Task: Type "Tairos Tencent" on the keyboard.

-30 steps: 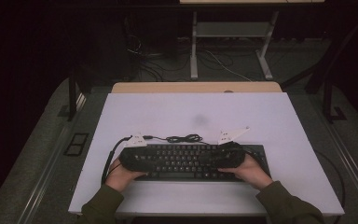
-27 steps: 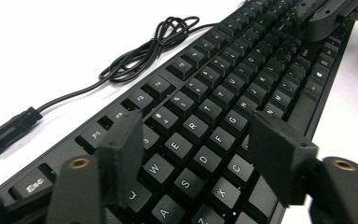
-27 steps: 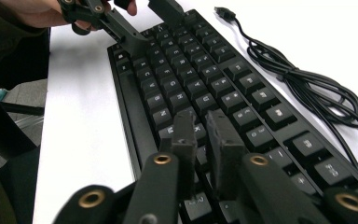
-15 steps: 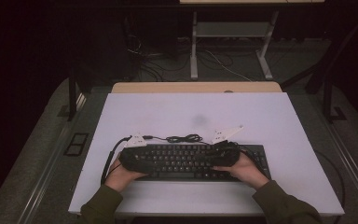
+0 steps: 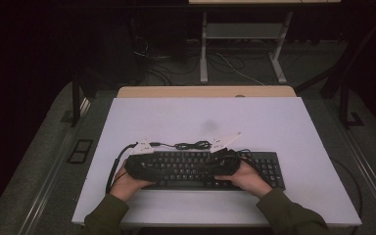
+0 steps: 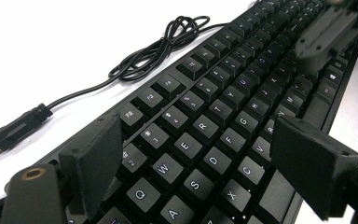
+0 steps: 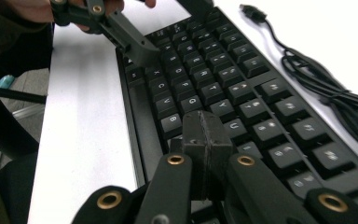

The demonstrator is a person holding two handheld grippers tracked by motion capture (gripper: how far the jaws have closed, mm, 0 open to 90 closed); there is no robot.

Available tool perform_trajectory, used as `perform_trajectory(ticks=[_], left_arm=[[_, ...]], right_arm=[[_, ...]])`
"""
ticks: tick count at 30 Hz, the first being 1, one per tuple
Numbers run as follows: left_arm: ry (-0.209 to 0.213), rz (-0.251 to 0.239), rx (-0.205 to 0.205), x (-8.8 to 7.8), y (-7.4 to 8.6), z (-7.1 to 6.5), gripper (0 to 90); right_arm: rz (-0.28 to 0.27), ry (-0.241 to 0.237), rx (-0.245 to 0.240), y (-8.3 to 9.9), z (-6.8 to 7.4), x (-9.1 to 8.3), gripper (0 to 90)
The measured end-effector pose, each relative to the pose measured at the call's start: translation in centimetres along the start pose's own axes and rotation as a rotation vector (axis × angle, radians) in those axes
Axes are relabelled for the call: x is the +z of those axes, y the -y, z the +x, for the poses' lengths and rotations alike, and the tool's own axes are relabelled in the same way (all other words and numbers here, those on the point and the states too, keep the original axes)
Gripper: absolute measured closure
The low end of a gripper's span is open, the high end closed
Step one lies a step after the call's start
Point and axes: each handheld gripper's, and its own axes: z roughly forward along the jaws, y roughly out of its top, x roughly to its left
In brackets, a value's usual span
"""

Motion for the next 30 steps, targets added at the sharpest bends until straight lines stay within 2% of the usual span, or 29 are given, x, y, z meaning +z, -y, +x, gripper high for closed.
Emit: perform_trajectory(ticks=[9,28,30], left_arm=[[-0.001,-0.003,0.001,-0.1,0.0,0.0,16.4],[-0.001,-0.006,0.003,-0.1,-0.1,0.0,16.4],[-0.002,-0.006,0.003,-0.1,-0.1,0.0,16.4]], right_arm=[[0.043,-0.008,-0.020,-0.1,0.5,1.6,89.1],[0.073,-0.008,-0.032,0.0,0.9,2.5,89.1],[0.089,0.001,-0.033,0.0,1.0,2.6,89.1]])
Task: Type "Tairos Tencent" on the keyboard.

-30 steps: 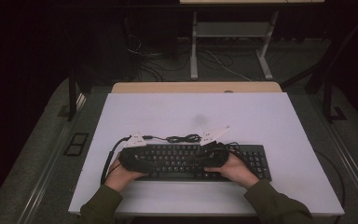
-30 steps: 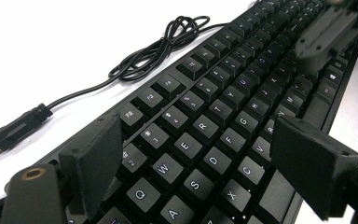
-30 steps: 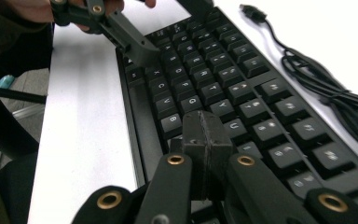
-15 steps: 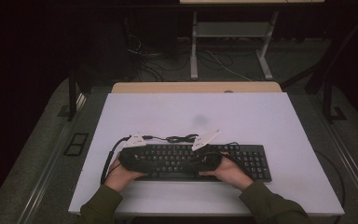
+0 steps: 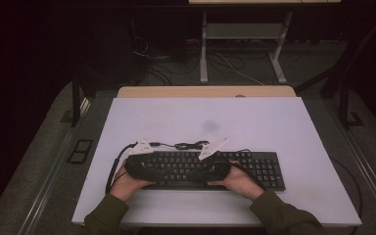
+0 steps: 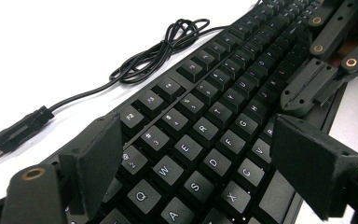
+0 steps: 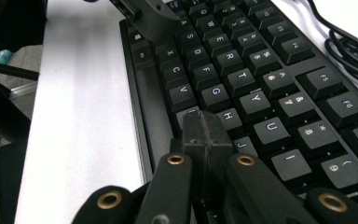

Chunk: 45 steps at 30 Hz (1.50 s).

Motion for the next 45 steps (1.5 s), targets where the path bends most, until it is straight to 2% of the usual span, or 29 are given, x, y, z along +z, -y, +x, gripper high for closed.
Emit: perform_trajectory(ticks=[3,11,21,28,35,39,41,45], left_arm=[[0.000,-0.001,0.000,0.0,0.0,0.0,16.4],[0.005,-0.003,0.001,-0.1,0.0,-0.1,17.5],[0.019,-0.012,-0.002,-0.3,-0.1,-0.1,26.4],[0.048,-0.013,-0.006,-0.6,-0.1,-0.1,43.6],[0.090,-0.008,0.000,-0.8,-0.2,-0.4,74.2],[0.113,0.005,0.014,-0.8,-0.2,-0.7,88.5],[0.124,0.012,0.020,-0.7,-0.2,-0.9,89.0],[0.148,0.036,0.031,-0.3,-0.1,-1.2,89.0]], right_arm=[[-0.004,-0.006,0.000,0.0,0.1,0.0,89.1],[-0.056,-0.010,0.004,-0.1,-0.2,-0.9,88.8],[-0.103,-0.015,0.029,-0.1,-0.5,-2.0,75.5],[-0.119,-0.002,0.047,0.2,-0.9,-2.7,64.7],[-0.141,0.016,0.061,0.4,-1.3,-3.6,56.4],[-0.146,0.032,0.076,0.6,-1.5,-3.9,51.3],[-0.149,0.043,0.067,0.7,-1.6,-3.9,48.5],[-0.155,0.060,0.079,0.7,-1.8,-4.1,44.1]])
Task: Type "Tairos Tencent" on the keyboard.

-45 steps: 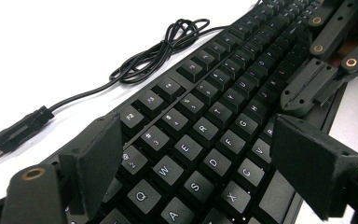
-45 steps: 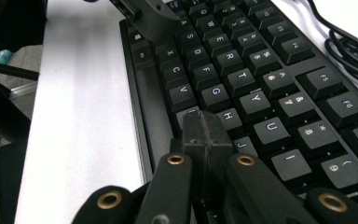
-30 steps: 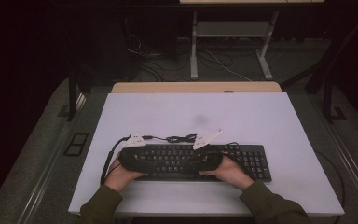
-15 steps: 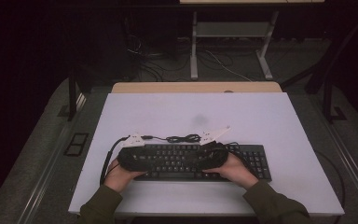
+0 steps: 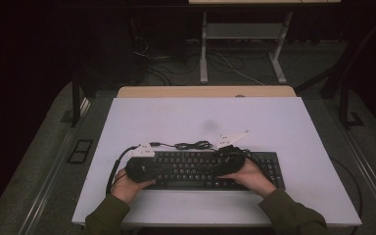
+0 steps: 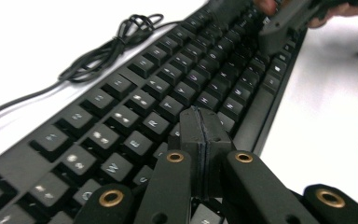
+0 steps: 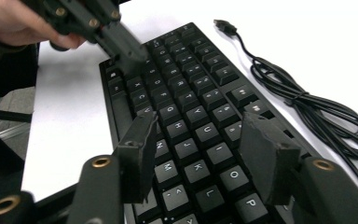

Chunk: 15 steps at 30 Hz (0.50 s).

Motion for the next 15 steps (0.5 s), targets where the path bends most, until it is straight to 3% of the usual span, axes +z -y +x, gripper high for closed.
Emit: perform_trajectory(ticks=[15], left_arm=[[0.017,0.057,0.020,1.2,0.4,-0.2,89.0]], right_arm=[[-0.011,0.017,0.008,0.0,-0.2,-0.2,40.0]])
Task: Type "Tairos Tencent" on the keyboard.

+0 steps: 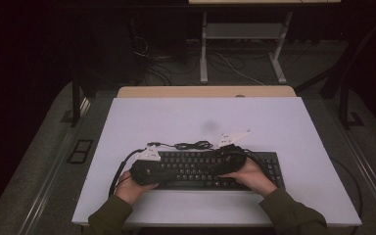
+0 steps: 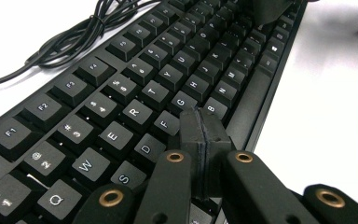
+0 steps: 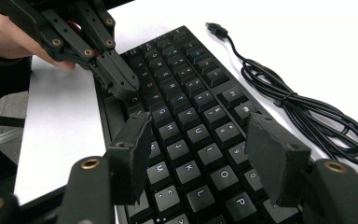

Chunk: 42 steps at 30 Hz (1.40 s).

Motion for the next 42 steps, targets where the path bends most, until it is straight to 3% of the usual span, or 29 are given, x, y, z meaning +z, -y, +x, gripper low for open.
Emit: perform_trajectory(ticks=[13,31,42], left_arm=[[-0.008,0.038,0.015,0.2,0.2,0.1,89.1],[0.001,-0.028,-0.010,-0.6,-0.4,0.0,88.8],[-0.021,-0.044,-0.002,-1.1,-0.8,0.1,65.8]], right_arm=[[0.000,-0.001,-0.001,0.0,0.0,0.0,40.0],[-0.014,0.001,0.005,0.0,-0.1,-0.2,39.0],[-0.016,0.001,0.009,0.0,-0.1,-0.3,38.2]])
